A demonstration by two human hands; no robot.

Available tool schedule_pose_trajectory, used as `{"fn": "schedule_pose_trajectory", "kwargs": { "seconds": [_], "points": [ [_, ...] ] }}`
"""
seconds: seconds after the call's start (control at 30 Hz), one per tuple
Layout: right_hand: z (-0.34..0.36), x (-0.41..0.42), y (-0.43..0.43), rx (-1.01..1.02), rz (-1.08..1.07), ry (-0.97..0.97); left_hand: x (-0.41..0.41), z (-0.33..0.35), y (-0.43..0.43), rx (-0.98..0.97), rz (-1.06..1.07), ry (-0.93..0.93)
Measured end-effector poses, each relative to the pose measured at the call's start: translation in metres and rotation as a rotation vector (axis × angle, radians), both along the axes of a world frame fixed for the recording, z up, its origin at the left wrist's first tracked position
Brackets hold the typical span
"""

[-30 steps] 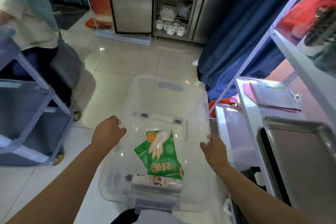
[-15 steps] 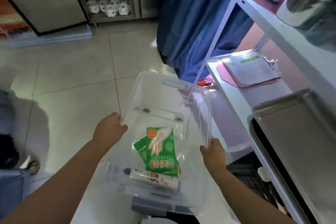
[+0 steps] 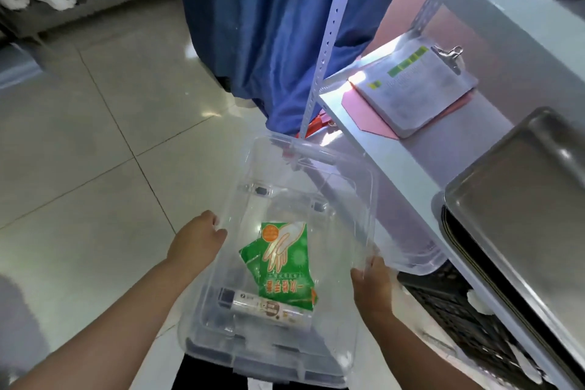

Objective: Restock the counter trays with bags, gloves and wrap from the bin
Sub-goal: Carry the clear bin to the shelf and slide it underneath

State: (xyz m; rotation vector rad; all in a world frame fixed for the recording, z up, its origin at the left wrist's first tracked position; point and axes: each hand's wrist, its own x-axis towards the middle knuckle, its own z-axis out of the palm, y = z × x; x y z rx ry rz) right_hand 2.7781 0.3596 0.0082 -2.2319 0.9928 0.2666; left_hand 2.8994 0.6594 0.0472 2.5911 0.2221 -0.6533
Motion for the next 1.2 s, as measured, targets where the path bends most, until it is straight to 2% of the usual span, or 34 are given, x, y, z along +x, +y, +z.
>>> {"fn": "schedule_pose_trajectory", "kwargs": {
  "seconds": [0.2, 0.5, 0.8, 1.07, 1.2],
  "points": [
    [-0.024, 0.015, 0.032, -0.008, -0.191, 0.081, 0.064, -0.041, 0.009, -0.001, -0.195, 0.089],
    [-0.059, 0.041, 0.042, -0.034, -0.463, 0.107, 0.145, -0.094, -0.023, -0.061, -0.397, 0.093],
    [-0.099, 0.067, 0.004, -0.054, -0.783, -0.074, 0.195, -0.141, -0.105, -0.195, -0.462, -0.044],
    [-0.138, 0.1, -0.035, -0.107, -0.909, -0.206, 0.237, -0.176, -0.171, -0.254, -0.541, -0.137],
    [-0.156, 0.11, -0.051, -0.152, -0.968, -0.234, 0.243, -0.186, -0.189, -0.33, -0.504, -0.171]
  ]
}}
